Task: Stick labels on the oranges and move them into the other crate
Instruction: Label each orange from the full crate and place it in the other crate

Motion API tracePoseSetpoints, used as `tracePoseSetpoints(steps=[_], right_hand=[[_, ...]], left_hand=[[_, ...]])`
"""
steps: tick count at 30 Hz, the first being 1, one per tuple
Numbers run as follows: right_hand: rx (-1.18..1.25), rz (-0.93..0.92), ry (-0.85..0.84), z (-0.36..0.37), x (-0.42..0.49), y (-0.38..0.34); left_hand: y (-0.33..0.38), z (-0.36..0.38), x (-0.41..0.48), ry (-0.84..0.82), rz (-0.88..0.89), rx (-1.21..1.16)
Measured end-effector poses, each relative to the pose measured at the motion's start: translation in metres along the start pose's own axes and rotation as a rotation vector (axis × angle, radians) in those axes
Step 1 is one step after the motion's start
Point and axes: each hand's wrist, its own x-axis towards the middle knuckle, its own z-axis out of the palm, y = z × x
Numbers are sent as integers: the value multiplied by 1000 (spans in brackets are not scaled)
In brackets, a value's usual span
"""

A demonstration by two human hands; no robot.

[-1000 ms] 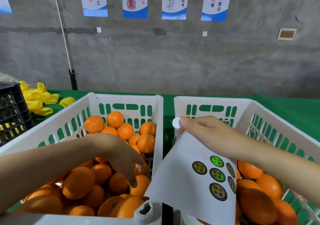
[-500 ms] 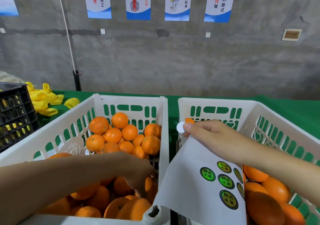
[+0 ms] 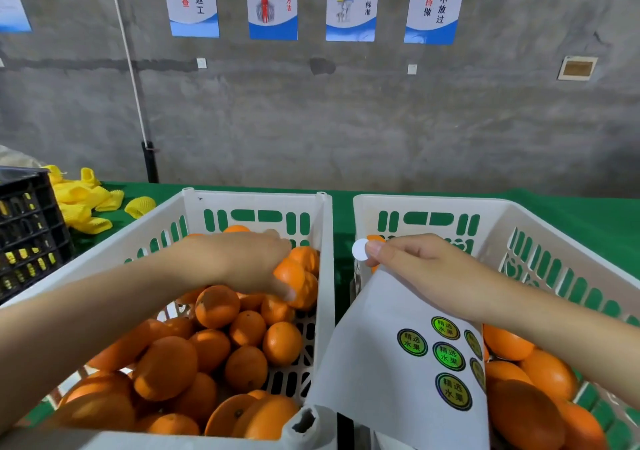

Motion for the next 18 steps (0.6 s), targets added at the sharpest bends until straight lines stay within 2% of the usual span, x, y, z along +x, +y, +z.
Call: tracePoseSetpoints(steps=[4,7,9,11,13,18], right_hand=[[-46,-10,39,-2,0,-5],[-67,-27,129,-5,1,-2],[-60,-47,190,-5,3,-1],[-32,-59,241,-6,4,-4],[-23,-65,274,-7,6,-4],[45,-98,342,-6,8,0]], left_hand=[[3,-6,2,282,-125,-131],[24,-10,-3,628,-84,-243],[39,-19,-13,778,-9,-343],[54,-25,-25,797,57,-374],[64,-23,-31,739,91,-350],[63,-16,-29,648,94,-376]])
